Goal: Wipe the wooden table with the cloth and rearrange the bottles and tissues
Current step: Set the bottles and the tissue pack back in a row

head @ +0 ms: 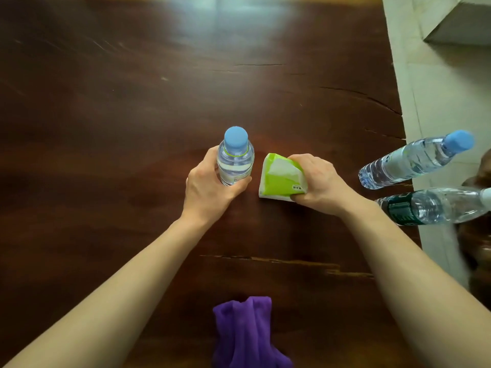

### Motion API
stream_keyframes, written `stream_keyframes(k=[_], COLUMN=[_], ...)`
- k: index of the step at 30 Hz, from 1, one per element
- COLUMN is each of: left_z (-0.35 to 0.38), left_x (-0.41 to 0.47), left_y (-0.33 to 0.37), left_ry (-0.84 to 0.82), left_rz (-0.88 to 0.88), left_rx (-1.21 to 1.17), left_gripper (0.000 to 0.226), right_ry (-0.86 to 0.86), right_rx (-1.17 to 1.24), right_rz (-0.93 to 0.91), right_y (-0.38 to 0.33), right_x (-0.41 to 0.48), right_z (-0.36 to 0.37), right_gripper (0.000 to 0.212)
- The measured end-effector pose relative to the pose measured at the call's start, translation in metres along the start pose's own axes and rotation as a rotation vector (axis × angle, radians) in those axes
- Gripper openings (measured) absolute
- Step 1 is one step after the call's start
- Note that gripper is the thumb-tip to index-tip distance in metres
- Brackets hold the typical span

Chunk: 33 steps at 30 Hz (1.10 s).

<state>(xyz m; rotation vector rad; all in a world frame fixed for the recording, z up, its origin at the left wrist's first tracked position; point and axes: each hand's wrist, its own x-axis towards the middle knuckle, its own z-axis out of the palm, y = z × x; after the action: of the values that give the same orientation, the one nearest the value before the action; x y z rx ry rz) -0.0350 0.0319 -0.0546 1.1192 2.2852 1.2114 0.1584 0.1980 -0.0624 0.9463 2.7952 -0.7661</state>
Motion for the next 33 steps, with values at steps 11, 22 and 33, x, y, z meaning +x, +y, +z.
stream_keyframes(k=[11,22,33], left_z=[0.001,-0.02,0.054], left_x=[-0.004,-0.076,-0.113], left_y=[-0.009,-0.008,0.063], left_ry=[-0.073,0.016,-0.294], left_rz=[0.025,0.062,0.42], left_rx=[-0.031,0.154,0.21], left_gripper=[0.064,0.079,0.019], right_ry=[0.003,0.355,0.591], right_rx=[-0.051,-0.138,0.022], right_rz=[0.041,0.006,0.415], right_y=[-0.002,-0.016,0.01], right_x=[-0.013,-0.108,-0.218], right_z=[0.0,0.0,0.02], right_gripper=[0.114,0.067,0.014])
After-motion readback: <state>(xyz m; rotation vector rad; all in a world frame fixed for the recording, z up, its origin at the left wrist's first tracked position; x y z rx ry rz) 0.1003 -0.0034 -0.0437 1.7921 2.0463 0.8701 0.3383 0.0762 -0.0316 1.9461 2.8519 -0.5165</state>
